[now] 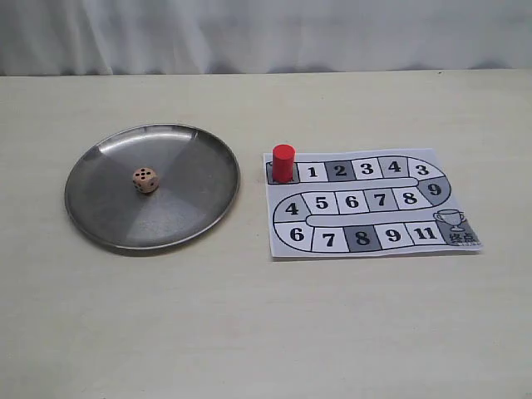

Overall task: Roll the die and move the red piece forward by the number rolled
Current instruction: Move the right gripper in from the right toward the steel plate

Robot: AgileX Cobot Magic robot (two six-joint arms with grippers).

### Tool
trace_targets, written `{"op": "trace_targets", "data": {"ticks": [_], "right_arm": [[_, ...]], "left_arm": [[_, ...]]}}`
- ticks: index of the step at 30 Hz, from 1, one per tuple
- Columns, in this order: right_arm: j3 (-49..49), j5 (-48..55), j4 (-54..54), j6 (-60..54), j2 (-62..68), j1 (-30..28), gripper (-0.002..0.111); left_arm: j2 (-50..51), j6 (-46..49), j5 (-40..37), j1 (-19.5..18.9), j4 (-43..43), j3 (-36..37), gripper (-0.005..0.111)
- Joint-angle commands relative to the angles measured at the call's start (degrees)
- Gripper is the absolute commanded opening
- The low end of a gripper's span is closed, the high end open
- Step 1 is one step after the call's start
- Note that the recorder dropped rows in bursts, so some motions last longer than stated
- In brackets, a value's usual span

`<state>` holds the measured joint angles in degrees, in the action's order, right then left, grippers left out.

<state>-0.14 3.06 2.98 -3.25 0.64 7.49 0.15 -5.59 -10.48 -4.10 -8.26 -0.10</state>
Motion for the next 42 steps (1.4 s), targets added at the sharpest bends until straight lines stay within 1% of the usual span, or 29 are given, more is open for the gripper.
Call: {"op": "trace_targets", "data": {"ticks": [1,21,23,24,25,26,28,30,33,39,42], "right_arm": [[0.14,0.31,-0.49,0.24,-0.32,-0.02,0.005],[0.14,0.31,-0.49,1.20,-0.32,-0.02,0.005],[0.14,-1.55,3.91,5.15,-0.32,-0.02,0.005],[0.14,-4.80,8.47,5.59,-0.32,-0.02,0.005],[0.14,-6.68,10.60,5.59,-0.32,-0.02,0.005],[0.14,-11.61,11.51,5.59,-0.32,-0.02,0.005],[0.14,-15.47,9.30,5.47,0.09,-0.02,0.005],[-1.15,-13.78,7.35,5.47,2.00,-0.02,0.005],[-3.29,-10.84,6.61,5.47,8.56,-0.02,0.005],[-9.93,-10.67,6.61,5.47,42.05,-0.02,0.005],[-13.41,-10.55,6.61,6.08,53.03,0.39,0.005]], "left_arm": [[-0.15,-0.05,0.55,-0.19,0.03,0.10,0.000],[-0.15,-0.05,0.55,-0.19,0.03,0.10,0.000],[-0.15,-0.05,0.55,-0.19,0.03,0.10,0.000],[-0.15,-0.05,0.55,-0.19,0.03,0.10,0.000],[-0.15,-0.05,0.55,-0.19,0.03,0.10,0.000],[-0.15,-0.05,0.55,-0.19,0.03,0.10,0.000],[-0.15,-0.05,0.55,-0.19,0.03,0.10,0.000],[-0.15,-0.05,0.55,-0.19,0.03,0.10,0.000],[-0.15,-0.05,0.55,-0.19,0.03,0.10,0.000],[-0.15,-0.05,0.55,-0.19,0.03,0.10,0.000],[-0.15,-0.05,0.55,-0.19,0.03,0.10,0.000]]}}
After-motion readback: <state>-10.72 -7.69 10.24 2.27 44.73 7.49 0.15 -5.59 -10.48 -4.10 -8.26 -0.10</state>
